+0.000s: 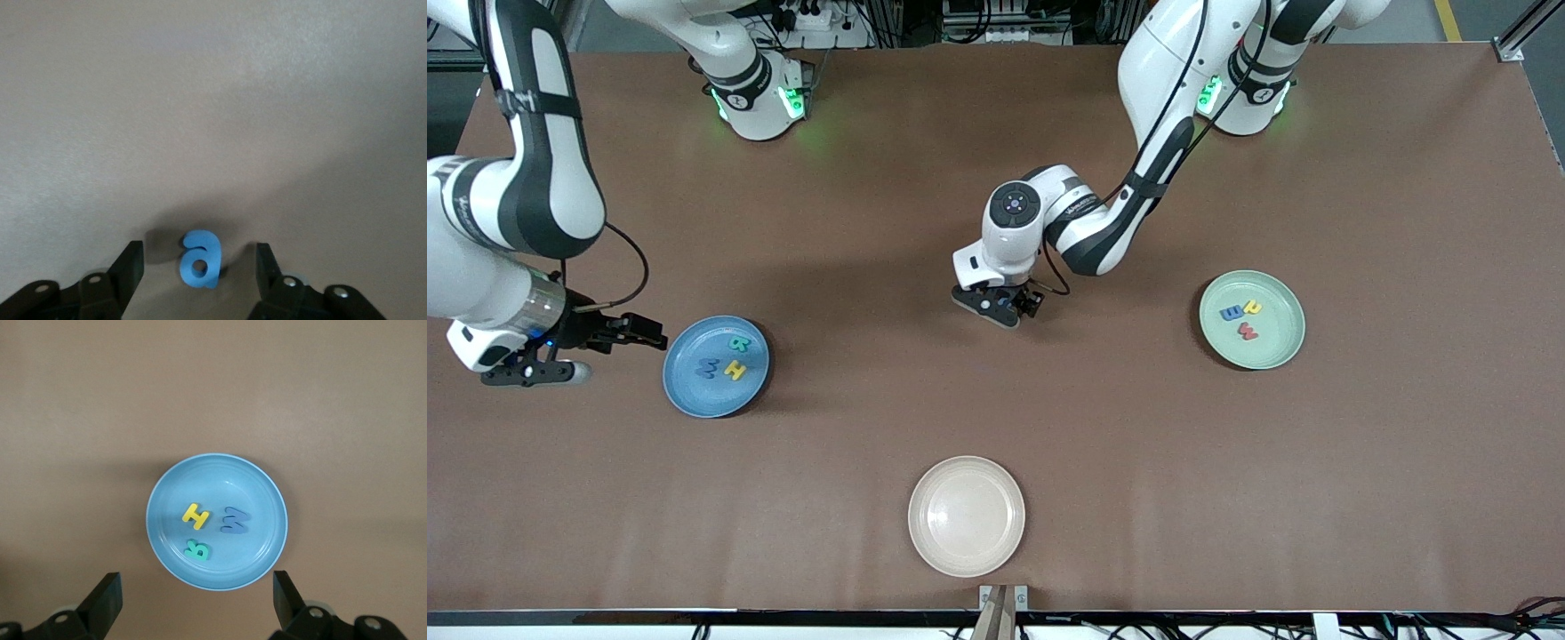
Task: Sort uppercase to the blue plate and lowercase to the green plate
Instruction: 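Grasp the blue a with the left gripper and lift it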
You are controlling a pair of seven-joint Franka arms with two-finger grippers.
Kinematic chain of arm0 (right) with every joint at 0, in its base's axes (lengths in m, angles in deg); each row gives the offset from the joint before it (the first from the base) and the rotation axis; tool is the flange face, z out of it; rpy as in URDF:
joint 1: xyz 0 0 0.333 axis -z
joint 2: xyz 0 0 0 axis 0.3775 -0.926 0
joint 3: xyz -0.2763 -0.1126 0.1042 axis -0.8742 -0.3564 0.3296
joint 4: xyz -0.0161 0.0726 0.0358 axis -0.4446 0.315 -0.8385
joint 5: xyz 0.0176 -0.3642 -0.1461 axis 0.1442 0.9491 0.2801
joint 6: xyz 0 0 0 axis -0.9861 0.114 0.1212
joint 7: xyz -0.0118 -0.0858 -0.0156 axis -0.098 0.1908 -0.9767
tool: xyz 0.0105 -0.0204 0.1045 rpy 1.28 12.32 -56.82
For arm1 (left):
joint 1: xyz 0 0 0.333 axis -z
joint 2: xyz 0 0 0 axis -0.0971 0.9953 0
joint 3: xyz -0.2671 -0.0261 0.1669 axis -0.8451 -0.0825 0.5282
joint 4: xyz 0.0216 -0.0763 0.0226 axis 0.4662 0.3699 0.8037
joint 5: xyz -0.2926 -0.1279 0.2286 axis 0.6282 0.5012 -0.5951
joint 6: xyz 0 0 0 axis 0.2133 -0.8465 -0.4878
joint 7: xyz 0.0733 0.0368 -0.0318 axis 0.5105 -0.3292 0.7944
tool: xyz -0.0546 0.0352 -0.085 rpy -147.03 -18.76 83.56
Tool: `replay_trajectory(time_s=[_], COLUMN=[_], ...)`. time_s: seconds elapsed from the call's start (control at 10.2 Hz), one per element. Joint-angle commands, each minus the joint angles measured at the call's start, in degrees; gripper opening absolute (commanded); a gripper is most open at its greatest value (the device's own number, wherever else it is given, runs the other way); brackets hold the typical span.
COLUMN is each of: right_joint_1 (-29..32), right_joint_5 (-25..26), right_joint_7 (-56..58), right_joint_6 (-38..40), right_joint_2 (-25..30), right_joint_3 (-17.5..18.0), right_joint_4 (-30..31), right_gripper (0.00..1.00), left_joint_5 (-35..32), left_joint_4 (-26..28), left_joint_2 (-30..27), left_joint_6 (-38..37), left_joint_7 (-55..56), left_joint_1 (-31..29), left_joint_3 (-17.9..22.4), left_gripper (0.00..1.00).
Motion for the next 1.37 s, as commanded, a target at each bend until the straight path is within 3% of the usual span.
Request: replay_trajectory(time_s=[0.0,0.29,1.27], right_joint_1=[3.9,7.32,11.65], right_joint_5=[3.84,8.18,9.77], right_joint_7=[-6.65,-13.99,-14.16], right_joint_6=[3.15,9.66,11.52], right_joint_2=[4.84,6.34,10.12], right_joint_3=[5.66,11.65,12.64], right_joint_4=[0.16,-3.71,-5.65], right_gripper=[1.0,1.0,1.0], left_joint_5=[-1.69,-3.08,-4.24], left_joint_4=[-0.67,-0.41,-0.49], left_joint_2=[0.39,0.21,-0.4], left_joint_6=[0.45,0.28,-0.07], left_joint_7=[0.78,0.87,0.25], left_joint_1=[0.81,1.16,0.55], left_joint_3=[0.5,0.59,0.5], left_gripper=[0.72,0.63,0.02])
